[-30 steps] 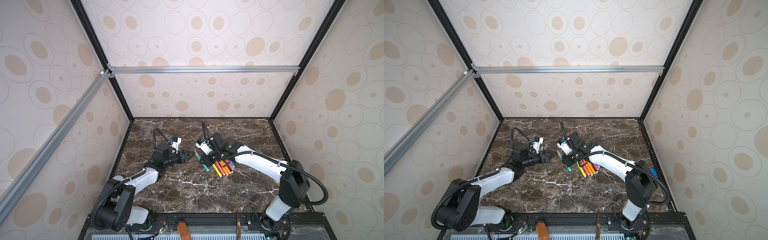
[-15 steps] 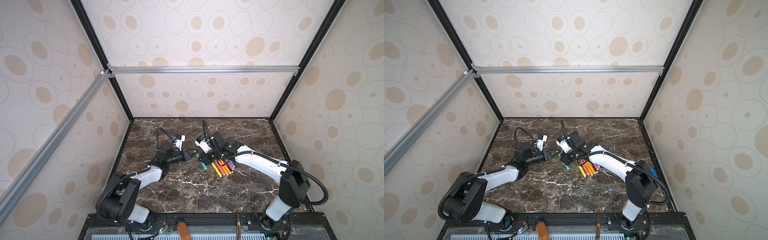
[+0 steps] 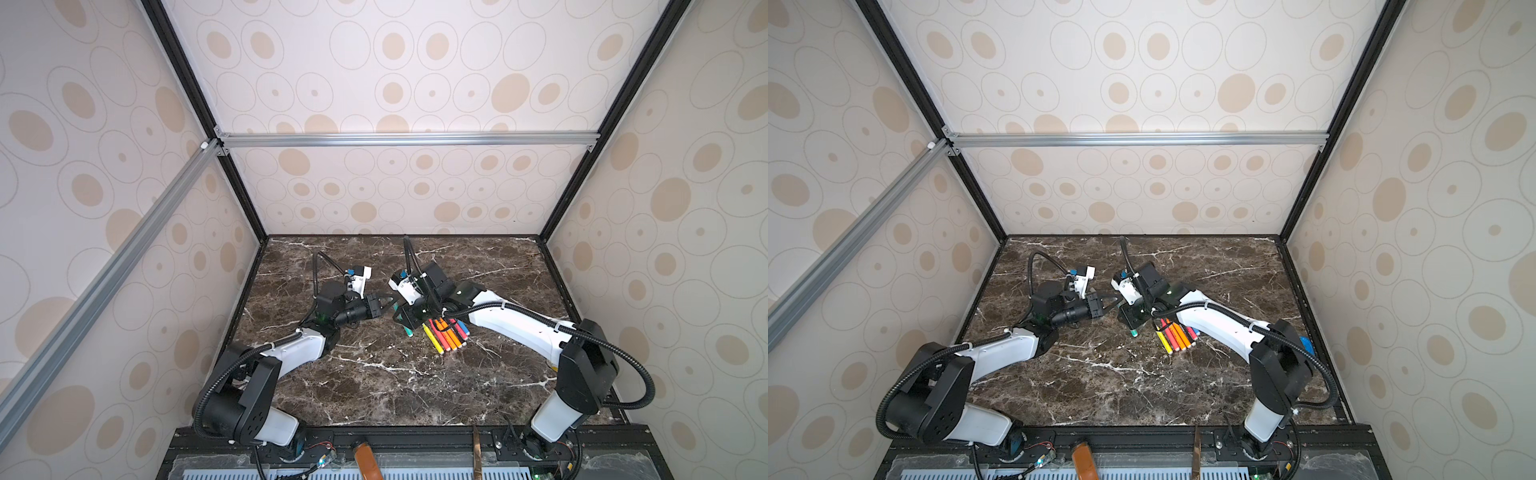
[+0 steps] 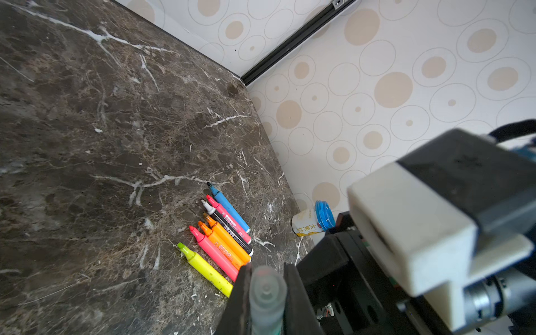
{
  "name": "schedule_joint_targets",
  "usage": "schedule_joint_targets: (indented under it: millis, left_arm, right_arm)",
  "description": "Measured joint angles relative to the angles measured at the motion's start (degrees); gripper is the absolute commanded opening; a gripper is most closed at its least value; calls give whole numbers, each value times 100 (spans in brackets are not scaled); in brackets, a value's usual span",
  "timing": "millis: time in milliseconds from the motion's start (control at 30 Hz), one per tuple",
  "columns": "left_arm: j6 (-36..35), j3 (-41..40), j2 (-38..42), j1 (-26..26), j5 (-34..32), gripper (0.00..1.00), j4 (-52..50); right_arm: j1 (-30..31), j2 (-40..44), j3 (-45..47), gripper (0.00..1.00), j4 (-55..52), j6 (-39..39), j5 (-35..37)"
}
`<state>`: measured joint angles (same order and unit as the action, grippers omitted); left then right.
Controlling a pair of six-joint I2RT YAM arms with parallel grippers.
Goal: Remove pen caps from pens
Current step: Open the pen cap on the pen.
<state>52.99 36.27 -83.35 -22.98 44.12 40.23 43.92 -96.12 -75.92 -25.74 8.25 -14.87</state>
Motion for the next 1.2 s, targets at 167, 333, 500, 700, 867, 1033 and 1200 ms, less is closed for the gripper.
schedule_joint_targets:
  millis: [167, 333, 500, 700, 867, 1033, 1200]
  left_arm:
    - [17, 63, 0, 0, 9, 0, 4]
    - [-39, 76, -2, -2, -48, 0, -168]
    - [-326, 337, -92, 0, -55, 0, -599]
    - [-750, 776, -278, 26, 184, 0, -1226]
    - [-1069, 1202, -481, 81, 411, 0, -1856]
    - [-1263, 1639, -741, 146, 638, 0, -2387]
    - [-1473, 2452, -1178, 782, -212, 0, -2446]
  right_arm:
    - [-4, -33, 79, 5, 262, 39, 24]
    - [0, 42, 358, 0, 603, 63, 63]
    - [-11, 221, 645, 0, 793, 90, 149]
    - [-50, 461, 1051, 0, 1169, 157, 271]
    - [-61, 632, 1416, 0, 1591, 310, 361]
    - [-59, 721, 1624, 0, 1875, 444, 542]
    - [122, 914, 1963, 0, 1191, 452, 334]
